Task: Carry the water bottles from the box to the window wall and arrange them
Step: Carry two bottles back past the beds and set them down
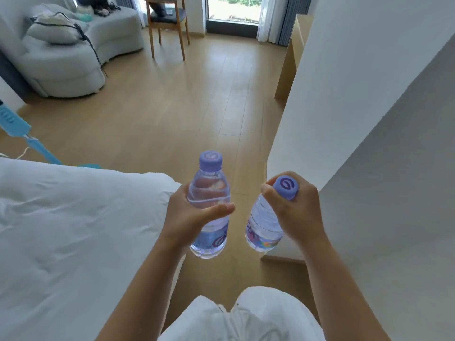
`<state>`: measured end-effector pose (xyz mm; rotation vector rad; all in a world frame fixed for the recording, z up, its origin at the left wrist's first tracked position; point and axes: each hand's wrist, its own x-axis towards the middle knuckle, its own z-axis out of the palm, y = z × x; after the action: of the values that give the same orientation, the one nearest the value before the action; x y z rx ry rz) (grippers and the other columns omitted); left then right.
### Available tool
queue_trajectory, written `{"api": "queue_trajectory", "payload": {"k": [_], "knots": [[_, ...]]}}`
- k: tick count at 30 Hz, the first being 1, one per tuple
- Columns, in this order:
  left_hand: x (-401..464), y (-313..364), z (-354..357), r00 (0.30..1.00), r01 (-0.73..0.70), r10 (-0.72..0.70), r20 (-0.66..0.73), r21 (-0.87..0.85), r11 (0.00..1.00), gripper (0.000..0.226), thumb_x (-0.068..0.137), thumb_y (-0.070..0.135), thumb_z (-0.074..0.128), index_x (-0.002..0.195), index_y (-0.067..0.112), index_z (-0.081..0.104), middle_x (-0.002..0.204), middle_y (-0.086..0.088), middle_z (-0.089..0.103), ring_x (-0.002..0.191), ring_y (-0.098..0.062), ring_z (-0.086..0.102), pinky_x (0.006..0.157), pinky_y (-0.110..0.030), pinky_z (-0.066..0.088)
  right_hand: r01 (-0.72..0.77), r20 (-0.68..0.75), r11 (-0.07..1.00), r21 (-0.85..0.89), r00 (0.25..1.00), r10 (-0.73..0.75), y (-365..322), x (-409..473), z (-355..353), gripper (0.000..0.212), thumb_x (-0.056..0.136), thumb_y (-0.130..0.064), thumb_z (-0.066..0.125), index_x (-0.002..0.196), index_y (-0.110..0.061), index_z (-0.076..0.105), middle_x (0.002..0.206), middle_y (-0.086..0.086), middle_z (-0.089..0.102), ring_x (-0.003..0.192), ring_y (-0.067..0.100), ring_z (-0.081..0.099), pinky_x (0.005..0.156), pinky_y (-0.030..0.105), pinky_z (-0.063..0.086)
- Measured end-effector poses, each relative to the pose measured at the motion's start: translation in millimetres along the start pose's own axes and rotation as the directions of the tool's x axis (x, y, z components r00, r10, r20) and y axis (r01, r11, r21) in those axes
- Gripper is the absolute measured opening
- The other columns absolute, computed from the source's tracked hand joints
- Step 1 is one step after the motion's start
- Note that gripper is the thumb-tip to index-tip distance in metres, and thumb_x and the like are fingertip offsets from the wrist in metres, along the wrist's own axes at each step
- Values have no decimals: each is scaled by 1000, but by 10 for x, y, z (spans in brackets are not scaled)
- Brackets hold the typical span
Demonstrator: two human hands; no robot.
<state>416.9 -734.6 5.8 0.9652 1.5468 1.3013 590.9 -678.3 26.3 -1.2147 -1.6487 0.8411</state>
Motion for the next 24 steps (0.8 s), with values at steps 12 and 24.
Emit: {"api": "queue_trajectory", "payload": {"k": [12,24], "knots": [[1956,84,-90,998,56,-56,-31,-14,998,75,33,46,81,103,19,67,86,6,74,80,-10,71,64,-18,53,52,39,996,-71,998,-49,479,1944,785,21,77,-8,69,68,7,58,60,19,57,54,27,48,49,24,40],[4111,562,279,997,63,-66,-43,-65,996,69,35,39,83,98,18,69,88,2,75,85,-16,72,73,-28,55,97,70,991,-91,993,-91,742,4214,1018,28,72,-12,68,66,12,56,59,25,54,59,36,51,51,36,42]]}}
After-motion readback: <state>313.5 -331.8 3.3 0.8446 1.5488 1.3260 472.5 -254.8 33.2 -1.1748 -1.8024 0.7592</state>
